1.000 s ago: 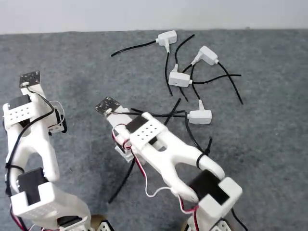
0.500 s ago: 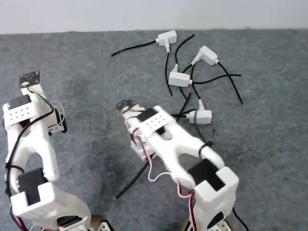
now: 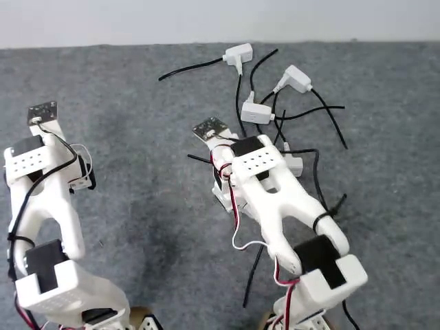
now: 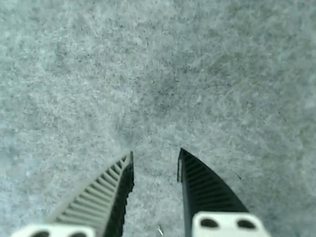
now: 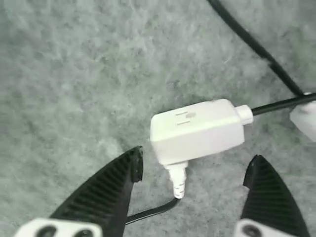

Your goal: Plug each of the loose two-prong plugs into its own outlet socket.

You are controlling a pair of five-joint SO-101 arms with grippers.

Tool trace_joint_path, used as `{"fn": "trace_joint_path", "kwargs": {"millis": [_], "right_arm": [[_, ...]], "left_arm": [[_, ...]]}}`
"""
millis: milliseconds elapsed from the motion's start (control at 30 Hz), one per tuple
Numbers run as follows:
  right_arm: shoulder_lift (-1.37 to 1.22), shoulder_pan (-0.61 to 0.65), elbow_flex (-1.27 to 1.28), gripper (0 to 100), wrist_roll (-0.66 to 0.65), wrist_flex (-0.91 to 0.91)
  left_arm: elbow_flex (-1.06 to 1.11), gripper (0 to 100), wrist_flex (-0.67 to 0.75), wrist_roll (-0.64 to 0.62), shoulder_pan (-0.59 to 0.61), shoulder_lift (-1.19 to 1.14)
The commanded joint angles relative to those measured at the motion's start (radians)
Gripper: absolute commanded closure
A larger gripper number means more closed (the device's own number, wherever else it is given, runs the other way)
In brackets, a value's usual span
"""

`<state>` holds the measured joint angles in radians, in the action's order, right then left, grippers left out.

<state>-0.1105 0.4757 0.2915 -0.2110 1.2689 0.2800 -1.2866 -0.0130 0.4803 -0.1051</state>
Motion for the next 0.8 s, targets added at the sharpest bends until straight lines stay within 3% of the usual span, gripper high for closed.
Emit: {"fn": "trace_joint_path", "kwargs": {"millis": [0, 333, 567, 767], "right_arm": [[0.128, 0.044, -0.133, 68.8, -0.017, 0.077], [0.280, 0.053, -0.733, 68.8, -0.017, 0.536], [0.615, -0.074, -0.644, 68.8, -0.015, 0.532], [1.009, -0.153, -0.341, 68.8, -0.028, 0.527]], "left_arm": [[-0.002, 86, 0.018, -0.012, 0.002, 0.049], [-0.038, 86, -0.035, -0.014, -0.055, 0.161], [-0.019, 86, -0.175, -0.002, -0.109, 0.723], [0.338, 86, -0.018, 0.212, -0.106, 1.160]]}}
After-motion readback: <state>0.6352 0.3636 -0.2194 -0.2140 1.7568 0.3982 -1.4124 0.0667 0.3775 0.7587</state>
